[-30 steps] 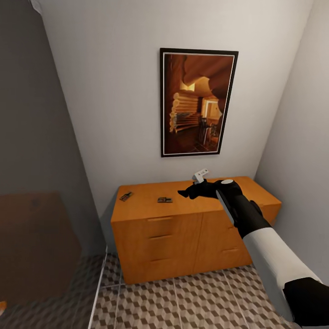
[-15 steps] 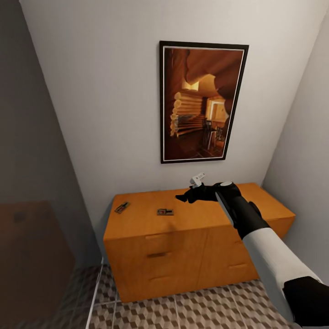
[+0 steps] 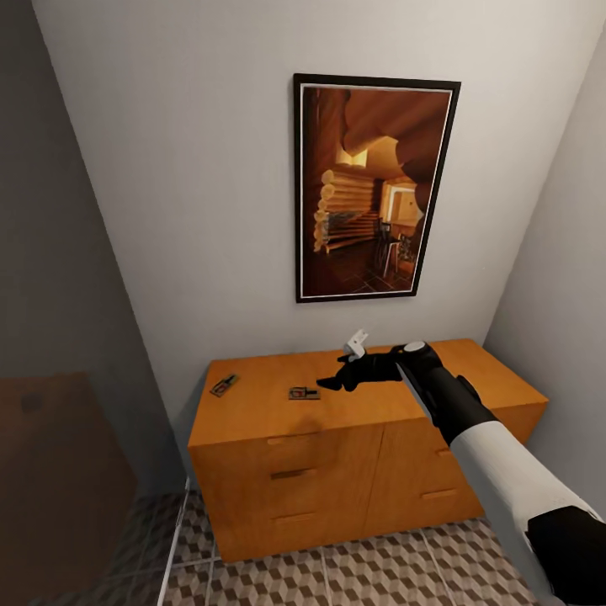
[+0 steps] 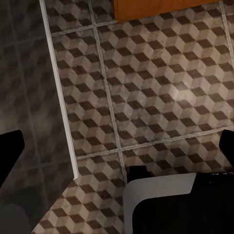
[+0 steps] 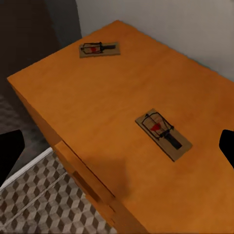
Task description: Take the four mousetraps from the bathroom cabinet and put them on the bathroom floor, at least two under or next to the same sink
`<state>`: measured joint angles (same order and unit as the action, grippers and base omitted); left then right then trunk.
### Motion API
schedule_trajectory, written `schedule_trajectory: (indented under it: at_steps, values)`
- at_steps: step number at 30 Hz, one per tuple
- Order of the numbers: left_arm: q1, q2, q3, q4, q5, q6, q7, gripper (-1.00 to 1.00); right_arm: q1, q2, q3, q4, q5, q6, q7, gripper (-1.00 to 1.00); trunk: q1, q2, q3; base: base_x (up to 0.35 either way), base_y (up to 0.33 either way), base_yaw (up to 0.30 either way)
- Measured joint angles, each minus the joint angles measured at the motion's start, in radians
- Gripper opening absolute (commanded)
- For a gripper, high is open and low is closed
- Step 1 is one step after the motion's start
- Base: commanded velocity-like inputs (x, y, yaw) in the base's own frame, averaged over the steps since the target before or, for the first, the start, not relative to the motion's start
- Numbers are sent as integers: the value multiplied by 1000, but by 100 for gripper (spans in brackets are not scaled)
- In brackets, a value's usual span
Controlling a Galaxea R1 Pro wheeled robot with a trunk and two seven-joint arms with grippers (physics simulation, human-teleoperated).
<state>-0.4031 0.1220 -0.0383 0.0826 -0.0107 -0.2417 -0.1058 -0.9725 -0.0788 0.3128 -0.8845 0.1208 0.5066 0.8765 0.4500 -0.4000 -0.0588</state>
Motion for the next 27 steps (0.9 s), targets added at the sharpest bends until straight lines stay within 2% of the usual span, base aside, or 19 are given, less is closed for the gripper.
schedule_trajectory:
  at_steps: [3,8,14,20,27]
  values:
    - [0,0,0,0,0,0,0,100,0,-4,8,7,0,-13,29,100,0,0,0,0,0,0]
    - [0,0,0,0,0,0,0,100,0,-21,14,19,15,-55,117,100,0,0,0,0,0,0]
    - [1,0,0,0,0,1,0,100,0,-29,15,22,108,-98,219,100,0,0,0,0,0,0]
    - [1,-1,0,0,0,1,0,100,0,-28,15,22,159,-132,274,100,0,0,0,0,0,0]
    - [1,-1,0,0,0,1,0,100,0,-30,14,24,169,-143,286,100,0,0,0,0,0,0]
